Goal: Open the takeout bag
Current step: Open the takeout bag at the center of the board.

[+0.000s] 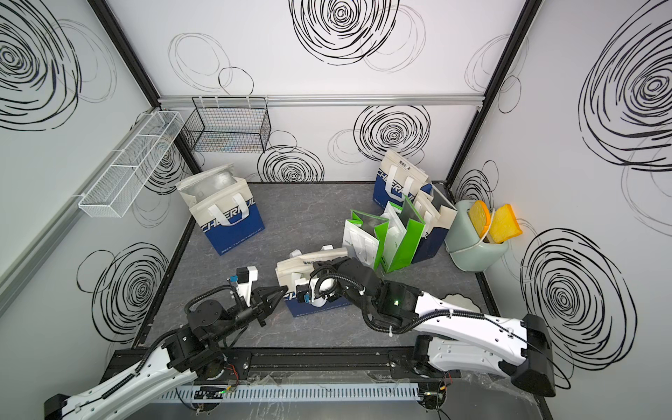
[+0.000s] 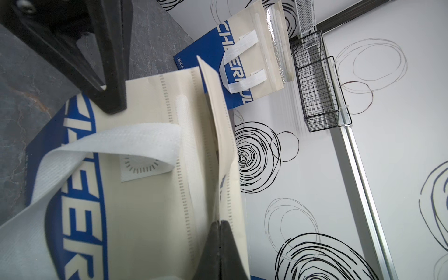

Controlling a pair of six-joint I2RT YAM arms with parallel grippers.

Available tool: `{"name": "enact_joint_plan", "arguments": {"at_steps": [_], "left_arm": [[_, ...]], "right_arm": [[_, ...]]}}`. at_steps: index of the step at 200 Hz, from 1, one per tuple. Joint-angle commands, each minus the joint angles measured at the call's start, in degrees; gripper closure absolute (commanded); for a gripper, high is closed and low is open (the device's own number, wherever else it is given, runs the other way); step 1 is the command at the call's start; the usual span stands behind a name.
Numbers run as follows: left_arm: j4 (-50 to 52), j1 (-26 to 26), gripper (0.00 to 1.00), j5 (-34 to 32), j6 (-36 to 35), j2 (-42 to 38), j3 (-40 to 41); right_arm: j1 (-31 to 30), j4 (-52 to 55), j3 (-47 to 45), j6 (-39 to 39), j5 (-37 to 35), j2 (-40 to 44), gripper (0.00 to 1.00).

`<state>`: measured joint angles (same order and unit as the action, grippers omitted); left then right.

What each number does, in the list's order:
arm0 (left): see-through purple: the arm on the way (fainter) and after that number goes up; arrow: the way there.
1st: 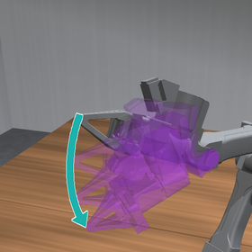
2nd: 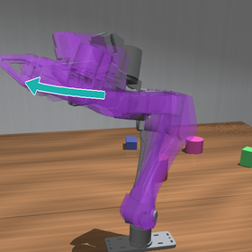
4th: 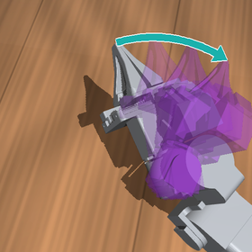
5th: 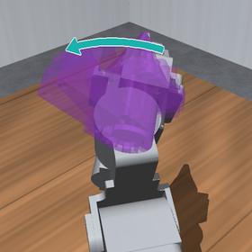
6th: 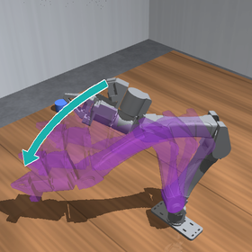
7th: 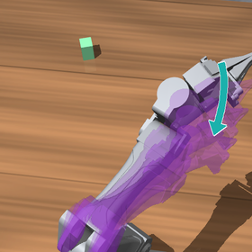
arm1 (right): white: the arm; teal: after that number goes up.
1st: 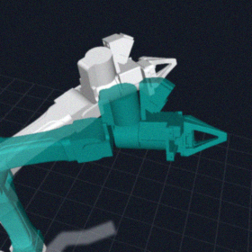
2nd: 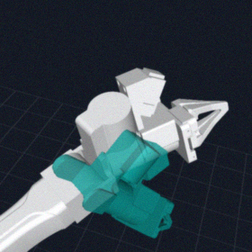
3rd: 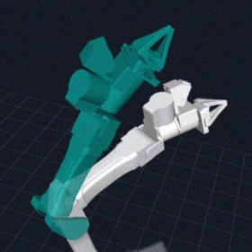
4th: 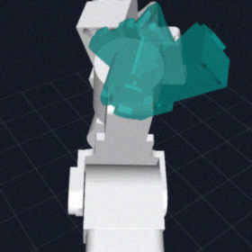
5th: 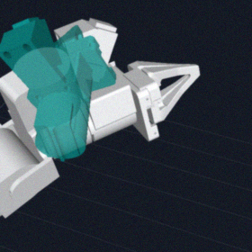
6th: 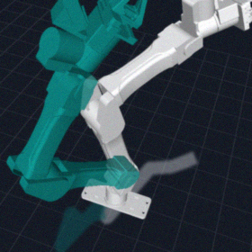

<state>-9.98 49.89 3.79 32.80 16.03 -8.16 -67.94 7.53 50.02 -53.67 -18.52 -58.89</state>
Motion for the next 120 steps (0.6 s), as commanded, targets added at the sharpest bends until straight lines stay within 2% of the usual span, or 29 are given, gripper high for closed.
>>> {"name": "enact_joint_plan", "arguments": {"at_steps": [1, 51, 120], "left_arm": [[2.02, 0.56, 1.00, 0.81, -0.28, -0.39, -0.54], [1.88, 0.63, 1.00, 1.11, -0.57, -0.41, -0.63], [1.63, 1.43, 1.00, 1.77, -1.63, -0.21, -0.87]], "right_arm": [[1.73, 0.44, 5.69, 3.47, 2.00, -0.15, 1.00], [3.77, 5.31, 10.51, 6.10, 5.18, -1.17, 1.00], [4.65, 6.68, 13.61, 5.80, 5.22, -2.88, 1.00]]}}
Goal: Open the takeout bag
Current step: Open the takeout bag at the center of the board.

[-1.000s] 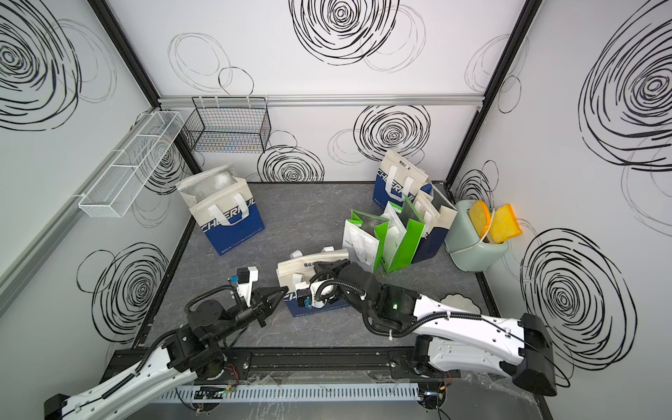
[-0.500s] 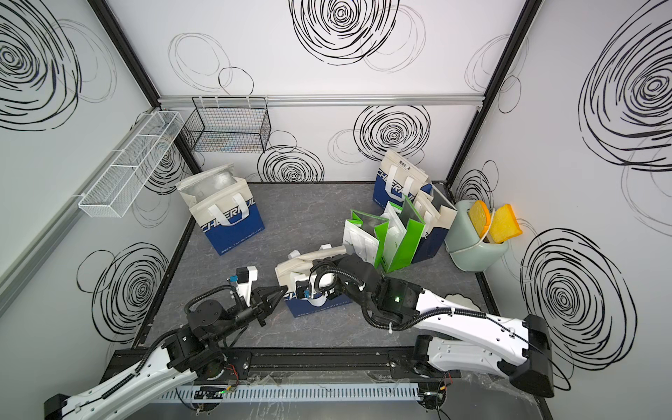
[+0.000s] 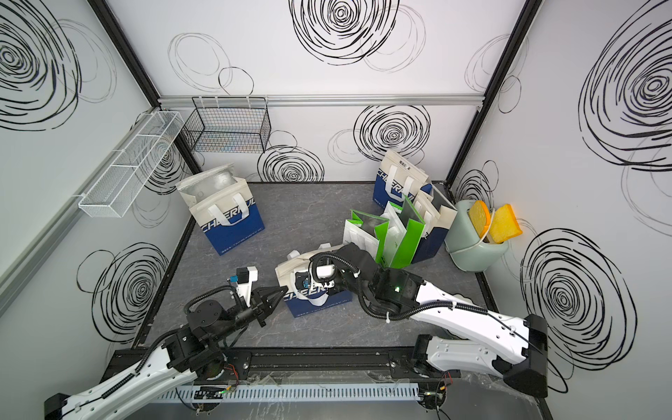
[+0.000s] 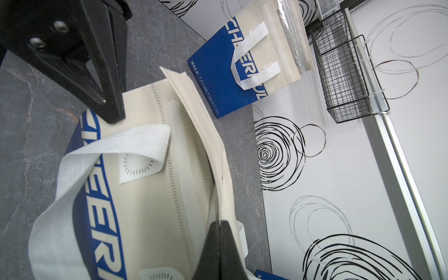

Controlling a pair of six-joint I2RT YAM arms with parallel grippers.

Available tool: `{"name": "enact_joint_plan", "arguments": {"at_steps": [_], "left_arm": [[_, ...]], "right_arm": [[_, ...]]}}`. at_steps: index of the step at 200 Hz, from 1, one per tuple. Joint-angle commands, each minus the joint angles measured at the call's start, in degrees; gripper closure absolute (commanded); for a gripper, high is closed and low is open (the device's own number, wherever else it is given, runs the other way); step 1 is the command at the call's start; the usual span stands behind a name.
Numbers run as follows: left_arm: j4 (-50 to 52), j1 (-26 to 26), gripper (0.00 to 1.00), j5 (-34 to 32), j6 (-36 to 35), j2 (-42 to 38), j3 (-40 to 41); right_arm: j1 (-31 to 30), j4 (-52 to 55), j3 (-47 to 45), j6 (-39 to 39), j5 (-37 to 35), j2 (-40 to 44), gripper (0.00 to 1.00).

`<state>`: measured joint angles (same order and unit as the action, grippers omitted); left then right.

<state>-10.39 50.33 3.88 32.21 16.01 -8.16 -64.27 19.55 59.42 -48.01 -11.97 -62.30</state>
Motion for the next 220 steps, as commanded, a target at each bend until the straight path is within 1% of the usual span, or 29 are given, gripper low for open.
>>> {"name": "enact_joint_plan", "arguments": {"at_steps": [1, 36, 110, 156, 176, 194, 220], "left_arm": [[2.09, 1.00, 1.00, 1.68, -1.06, -0.19, -0.88], [2.97, 1.55, 1.00, 0.87, -1.51, -0.27, -1.16], [3.93, 2.23, 1.00, -0.42, -1.94, -0.47, -1.40], [4.49, 2.41, 1.00, -1.42, -2.06, -1.05, -1.54], [4.82, 2.39, 1.00, -1.72, -2.06, -1.50, -1.70], [4.94, 2.52, 1.00, -1.52, -1.88, -1.51, -1.81], [4.99, 2.50, 1.00, -1.85, -1.80, -1.64, -1.66]], "right_arm": [[0.98, -5.37, 4.21, 0.12, -1.32, 0.57, 1.00], [1.32, -5.79, 5.74, 0.52, -0.95, 0.10, 1.00], [3.52, -5.32, 8.23, 2.92, 2.77, -0.41, 1.00], [4.15, -2.19, 11.06, 3.47, 2.70, -2.26, 1.00], [4.08, -3.28, 9.64, 3.71, 3.94, -1.20, 1.00], [4.07, -5.30, 5.22, 2.39, 6.02, 1.28, 1.00], [4.02, -6.11, 0.63, 1.63, 9.95, 4.34, 0.79]]}}
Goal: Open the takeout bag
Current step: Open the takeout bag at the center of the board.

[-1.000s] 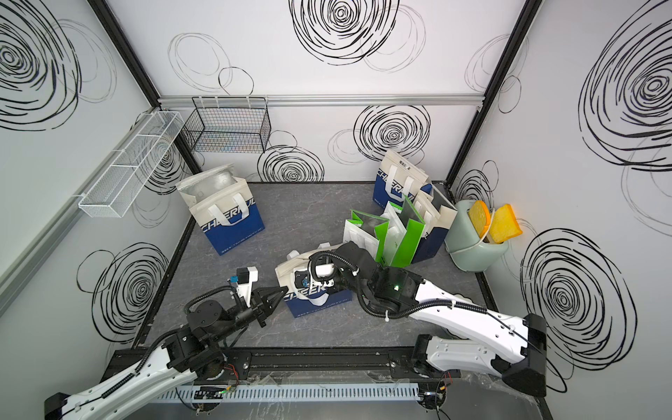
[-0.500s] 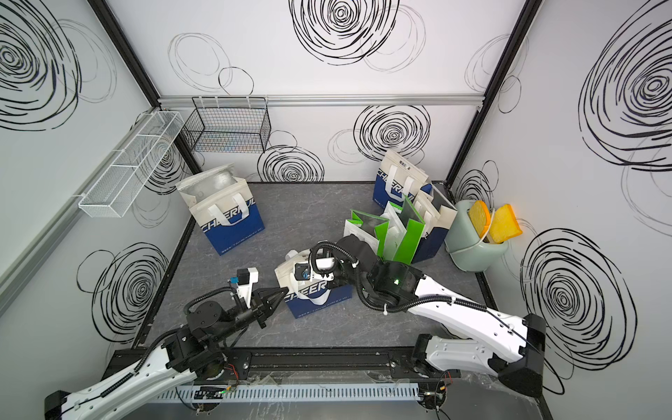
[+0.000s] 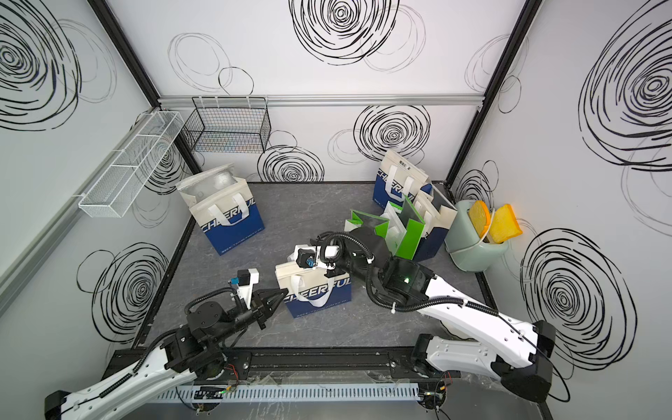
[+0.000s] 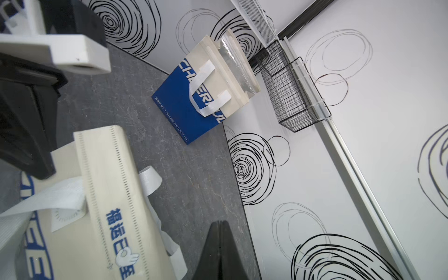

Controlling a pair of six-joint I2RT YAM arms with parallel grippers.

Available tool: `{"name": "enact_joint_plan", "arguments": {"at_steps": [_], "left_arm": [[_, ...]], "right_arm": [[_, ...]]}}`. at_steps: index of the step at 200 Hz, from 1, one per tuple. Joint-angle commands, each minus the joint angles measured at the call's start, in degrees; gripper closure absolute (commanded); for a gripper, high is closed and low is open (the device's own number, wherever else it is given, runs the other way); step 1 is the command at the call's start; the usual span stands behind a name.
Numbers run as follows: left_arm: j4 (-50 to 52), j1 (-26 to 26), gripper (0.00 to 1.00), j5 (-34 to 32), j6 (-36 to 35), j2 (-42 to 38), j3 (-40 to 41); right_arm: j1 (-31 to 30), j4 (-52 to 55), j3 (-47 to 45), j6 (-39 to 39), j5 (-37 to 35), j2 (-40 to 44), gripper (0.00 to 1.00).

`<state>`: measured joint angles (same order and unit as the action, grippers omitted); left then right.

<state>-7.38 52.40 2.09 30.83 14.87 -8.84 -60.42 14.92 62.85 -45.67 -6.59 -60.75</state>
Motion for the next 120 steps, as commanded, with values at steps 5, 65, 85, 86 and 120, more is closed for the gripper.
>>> {"name": "enact_joint_plan", "arguments": {"at_steps": [5, 65, 85, 86, 120], "left_arm": [[1.87, 0.48, 1.00, -0.14, -0.40, -0.55, -0.92], [1.89, 0.52, 1.00, -0.24, -0.45, -0.37, -0.91], [1.88, 0.51, 1.00, -0.29, -0.43, -0.42, -0.89], [1.86, 0.51, 1.00, -0.27, -0.43, -0.39, -0.86], [1.75, 0.51, 1.00, -0.24, -0.42, -0.37, -0.69]], "right_arm": [[0.22, -1.10, -3.05, -0.89, 5.96, 3.19, 0.74], [-3.59, -2.04, -8.17, -5.80, 5.64, 3.35, 0.41], [-4.91, -2.73, -9.10, -7.02, 2.06, 1.50, 0.41], [-4.98, -2.84, -9.17, -7.09, 1.73, 1.42, 0.41], [-5.93, -5.84, -9.82, -8.42, -3.59, -0.04, 0.41]]}}
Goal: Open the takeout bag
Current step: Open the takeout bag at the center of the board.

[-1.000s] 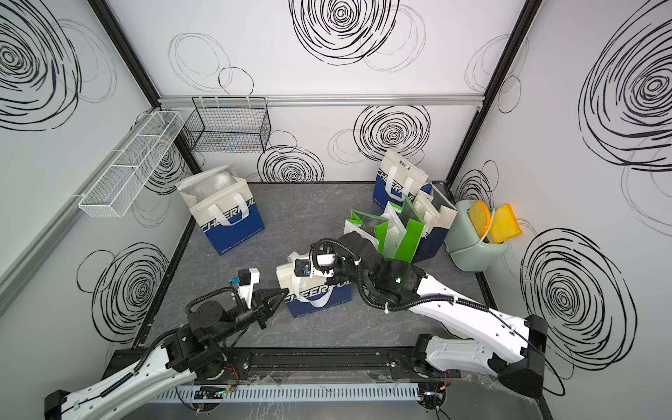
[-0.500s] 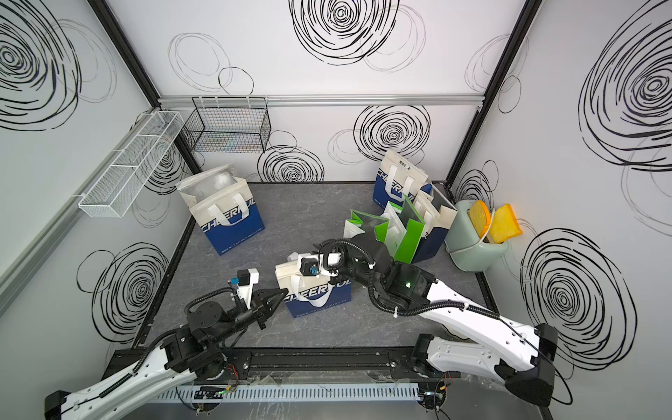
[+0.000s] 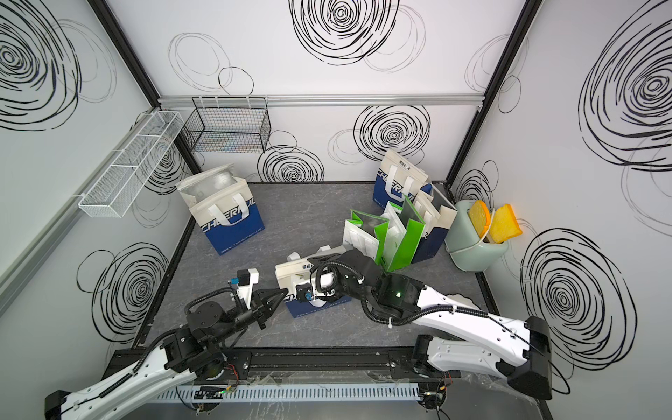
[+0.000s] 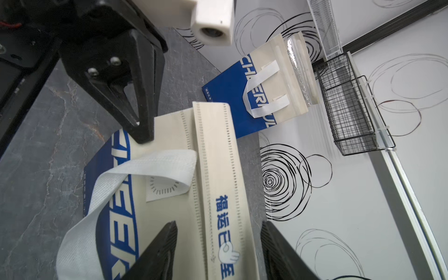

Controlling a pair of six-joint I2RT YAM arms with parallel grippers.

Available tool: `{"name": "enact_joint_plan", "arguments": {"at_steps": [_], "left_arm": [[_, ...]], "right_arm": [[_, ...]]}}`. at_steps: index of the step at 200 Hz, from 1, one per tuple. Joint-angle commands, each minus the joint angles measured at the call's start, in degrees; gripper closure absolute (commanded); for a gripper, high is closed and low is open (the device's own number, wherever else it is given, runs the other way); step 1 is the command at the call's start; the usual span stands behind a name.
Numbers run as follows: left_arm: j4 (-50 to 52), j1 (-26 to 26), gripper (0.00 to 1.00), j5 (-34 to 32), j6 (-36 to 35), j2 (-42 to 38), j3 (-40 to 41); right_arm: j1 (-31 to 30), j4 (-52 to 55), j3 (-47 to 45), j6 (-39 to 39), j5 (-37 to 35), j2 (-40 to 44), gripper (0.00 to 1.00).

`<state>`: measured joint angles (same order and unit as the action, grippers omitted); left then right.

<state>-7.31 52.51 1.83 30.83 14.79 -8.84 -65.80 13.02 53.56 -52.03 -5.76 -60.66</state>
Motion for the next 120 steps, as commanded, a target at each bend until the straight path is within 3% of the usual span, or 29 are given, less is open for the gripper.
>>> {"name": "enact_joint_plan", "arguments": {"at_steps": [1, 76, 120], "left_arm": [[1.69, 0.40, 1.00, 0.02, -0.42, -0.28, -0.71], [1.44, 0.40, 1.00, 0.03, -0.37, -0.02, -0.65], [1.68, 0.40, 1.00, -0.07, -0.33, -0.27, -0.66]], "right_arm": [[-0.56, -4.13, -0.55, -2.08, -4.47, -0.10, 0.41], [-0.73, -7.71, -2.48, -4.45, -9.90, -0.82, 0.43], [-1.08, -9.94, -3.61, -5.51, -12.43, -0.42, 0.51]]}}
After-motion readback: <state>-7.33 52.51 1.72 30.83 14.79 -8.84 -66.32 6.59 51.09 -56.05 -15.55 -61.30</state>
